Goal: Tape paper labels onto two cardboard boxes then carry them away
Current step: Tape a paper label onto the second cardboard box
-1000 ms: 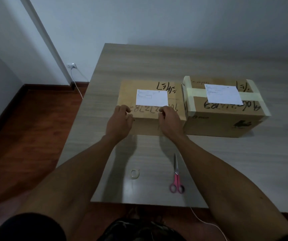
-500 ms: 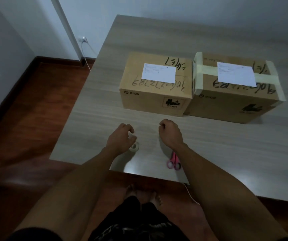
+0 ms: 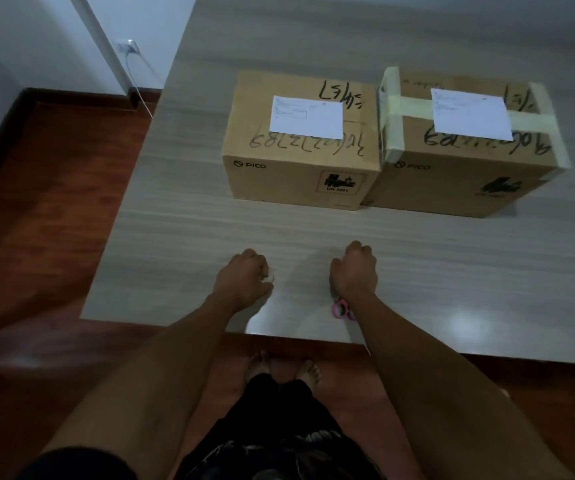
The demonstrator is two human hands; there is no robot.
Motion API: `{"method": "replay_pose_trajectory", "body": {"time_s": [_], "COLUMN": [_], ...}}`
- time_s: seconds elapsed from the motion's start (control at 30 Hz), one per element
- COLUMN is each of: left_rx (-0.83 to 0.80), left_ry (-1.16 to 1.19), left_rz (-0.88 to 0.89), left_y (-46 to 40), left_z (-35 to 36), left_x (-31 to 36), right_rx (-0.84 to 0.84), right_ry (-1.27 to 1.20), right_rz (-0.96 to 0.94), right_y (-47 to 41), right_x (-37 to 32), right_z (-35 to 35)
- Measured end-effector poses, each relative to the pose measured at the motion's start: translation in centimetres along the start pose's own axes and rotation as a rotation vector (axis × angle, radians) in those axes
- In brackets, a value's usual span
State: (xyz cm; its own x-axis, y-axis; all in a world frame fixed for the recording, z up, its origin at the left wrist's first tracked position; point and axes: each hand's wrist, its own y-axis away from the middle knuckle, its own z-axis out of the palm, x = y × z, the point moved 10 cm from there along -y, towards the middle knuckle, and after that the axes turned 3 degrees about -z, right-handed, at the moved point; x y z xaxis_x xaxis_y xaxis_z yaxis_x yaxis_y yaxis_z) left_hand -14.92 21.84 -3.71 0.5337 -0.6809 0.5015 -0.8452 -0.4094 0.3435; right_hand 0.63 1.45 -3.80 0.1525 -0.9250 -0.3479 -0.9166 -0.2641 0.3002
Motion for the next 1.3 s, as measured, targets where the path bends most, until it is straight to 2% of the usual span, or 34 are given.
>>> {"method": "replay_pose_trajectory", "body": {"time_s": [0.1, 0.23, 0.47, 0.6, 0.77, 0.97, 1.13, 1.3], "left_rx": [-0.008, -0.005, 0.067, 0.127, 0.251, 0.354, 0.402, 0.416], "left_ry": [0.018, 0.020, 0.001, -0.011, -0.028, -0.030, -0.018, -0.002], "left_rz": [0.015, 0.041, 0.125, 0.174, 0.213, 0.294, 0.300, 0.290], "left_y": [-0.6, -1.4, -3.2, -4.2, -5.3, -6.8, -8.6, -10.9], "left_z": [-0.3, -0.8, -4.2, -8.2, -14.0, -19.4, -21.9, -23.2], "left_x": [0.4, 1.1, 3.6, 6.1, 9.2, 11.7, 12.6, 12.9], "right_rx": [0.028, 0.031, 0.083, 0.074, 0.070, 0.190, 0.258, 0.179], "right_ry": [0.005, -0.110, -0.390, -0.443, -0.521, -0.669, -0.547, -0.372], "right_rz": [0.069, 0.153, 0.141, -0.013, -0.312, -0.360, -0.246, -0.120], "right_y": [0.4, 0.1, -0.4, -2.1, -3.2, -5.2, -8.4, -11.8], "right_x": [1.3, 2.4, -0.1, -4.0, -10.5, -14.2, -14.8, -15.0], "right_z": [0.1, 0.5, -1.9, -4.7, -10.1, -17.1, -20.6, -20.6]}}
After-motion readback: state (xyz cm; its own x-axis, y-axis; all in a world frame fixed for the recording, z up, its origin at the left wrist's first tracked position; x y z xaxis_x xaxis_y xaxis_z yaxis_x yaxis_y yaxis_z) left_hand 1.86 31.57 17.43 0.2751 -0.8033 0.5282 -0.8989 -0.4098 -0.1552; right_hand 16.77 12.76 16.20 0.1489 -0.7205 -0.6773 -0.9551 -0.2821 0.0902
